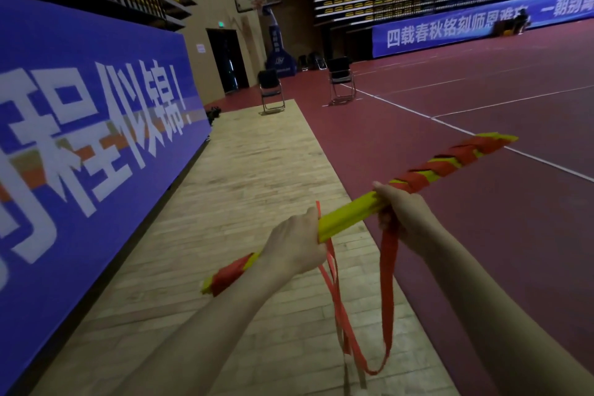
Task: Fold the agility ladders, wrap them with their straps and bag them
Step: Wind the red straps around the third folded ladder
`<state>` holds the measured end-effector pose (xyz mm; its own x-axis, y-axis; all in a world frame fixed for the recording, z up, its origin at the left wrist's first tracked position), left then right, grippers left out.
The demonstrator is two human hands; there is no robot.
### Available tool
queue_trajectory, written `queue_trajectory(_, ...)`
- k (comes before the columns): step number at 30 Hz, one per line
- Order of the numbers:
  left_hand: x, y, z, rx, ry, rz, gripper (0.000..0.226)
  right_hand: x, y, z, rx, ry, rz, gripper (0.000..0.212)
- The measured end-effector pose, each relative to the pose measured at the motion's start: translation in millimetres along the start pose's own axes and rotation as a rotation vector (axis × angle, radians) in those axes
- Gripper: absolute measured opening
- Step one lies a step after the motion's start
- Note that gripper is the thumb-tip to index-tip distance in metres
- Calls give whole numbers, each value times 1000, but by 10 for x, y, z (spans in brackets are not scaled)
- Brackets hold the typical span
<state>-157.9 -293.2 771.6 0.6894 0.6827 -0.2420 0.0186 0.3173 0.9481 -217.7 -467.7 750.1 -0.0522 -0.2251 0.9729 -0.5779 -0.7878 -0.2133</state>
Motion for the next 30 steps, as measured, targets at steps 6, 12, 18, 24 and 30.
queue_trajectory(6, -103, -57, 37, 521, 42, -616, 25, -48, -64, 10, 153, 25, 295, 23)
queue_trajectory(12, 1, 15, 238, 122, -107, -239, 26, -49, -27, -61, 89, 89, -155, 46)
queue_trajectory(18, -266, 145, 48, -399, -257, 415, 28, -137, -60, -60, 23, -26, -32, 40)
queue_trajectory(24, -151, -10, 218, 408, -39, -252, 42, -227, -143, -72, 201, -11, 289, 16)
queue_trajectory(30, -131, -70, 133, 477, 105, -713, 30, -89, -227, -213, 315, 136, -50, 42)
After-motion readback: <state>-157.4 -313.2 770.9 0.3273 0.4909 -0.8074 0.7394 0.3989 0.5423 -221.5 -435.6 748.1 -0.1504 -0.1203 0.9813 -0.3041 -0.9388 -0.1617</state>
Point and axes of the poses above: each hand's wrist, its own z-axis towards the middle knuckle, its own y-axis out of the back of the hand, x = y × z, the point moved 6 cm from there along z, towards the middle knuckle, and after that the axes turned 4 degrees about -z, right-handed, at the moved point
